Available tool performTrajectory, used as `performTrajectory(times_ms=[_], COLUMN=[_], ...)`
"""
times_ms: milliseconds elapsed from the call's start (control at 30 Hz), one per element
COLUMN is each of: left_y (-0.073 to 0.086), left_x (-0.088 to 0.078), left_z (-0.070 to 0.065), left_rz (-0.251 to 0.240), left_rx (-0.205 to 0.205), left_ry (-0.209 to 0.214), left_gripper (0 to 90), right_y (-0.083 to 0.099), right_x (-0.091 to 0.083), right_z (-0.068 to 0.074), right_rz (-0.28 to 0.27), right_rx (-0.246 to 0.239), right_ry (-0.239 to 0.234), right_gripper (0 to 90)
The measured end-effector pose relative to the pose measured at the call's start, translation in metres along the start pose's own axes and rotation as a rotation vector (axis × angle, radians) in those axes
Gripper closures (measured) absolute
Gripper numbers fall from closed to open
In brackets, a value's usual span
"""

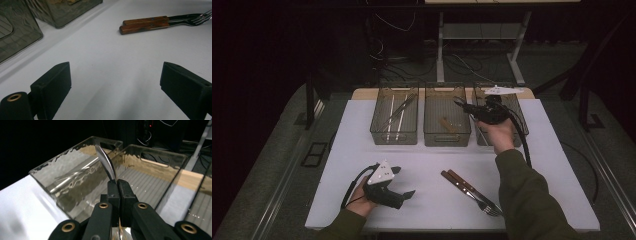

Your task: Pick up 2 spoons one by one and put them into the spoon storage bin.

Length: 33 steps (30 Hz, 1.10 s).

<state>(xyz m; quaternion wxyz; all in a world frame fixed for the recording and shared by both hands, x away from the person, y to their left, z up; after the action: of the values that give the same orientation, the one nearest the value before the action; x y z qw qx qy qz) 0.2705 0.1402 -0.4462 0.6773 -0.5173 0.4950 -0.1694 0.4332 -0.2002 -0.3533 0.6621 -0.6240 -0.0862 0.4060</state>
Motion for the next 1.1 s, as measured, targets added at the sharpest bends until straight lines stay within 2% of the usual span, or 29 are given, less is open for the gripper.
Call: performTrajectory(times_ms=[333, 500, 867, 1100], left_y=[-0.001, -0.001, -0.002, -0.002], left_x=[-0.001, -0.002, -0.002, -0.002], left_z=[0.0, 0.0, 0.0, 0.001], left_rz=[-0.011, -0.006, -0.026, -0.022], left_rx=[0.0, 0.006, -0.009, -0.003], left_ry=[0.003, 0.006, 0.015, 0.015], left_gripper=[8.6, 8.6, 8.8, 9.0], right_y=[-0.024, -0.031, -0.022, -0.01], right_x=[0.027, 0.043, 0.074, 0.085], right_z=[0.007, 0.007, -0.001, -0.001], right_rz=[-0.033, -0.026, 0.005, 0.061], right_rx=[0.013, 0.016, 0.037, 0.031], right_ry=[0.008, 0.022, 0.053, 0.075], right_gripper=[89.1, 89.1, 89.1, 89.1])
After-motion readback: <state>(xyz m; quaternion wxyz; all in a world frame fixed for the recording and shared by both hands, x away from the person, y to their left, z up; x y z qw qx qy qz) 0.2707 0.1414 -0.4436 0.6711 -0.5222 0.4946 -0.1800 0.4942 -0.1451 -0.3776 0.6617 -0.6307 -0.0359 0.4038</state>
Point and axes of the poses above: each handheld gripper's, and its own axes: x roughly forward along the jaws, y roughly out of its underside, z roughly to its left, the point moved 1 cm from there along x, roughly forward along the jaws, and after that the axes turned 3 degrees about -z, right-handed, at the moved point
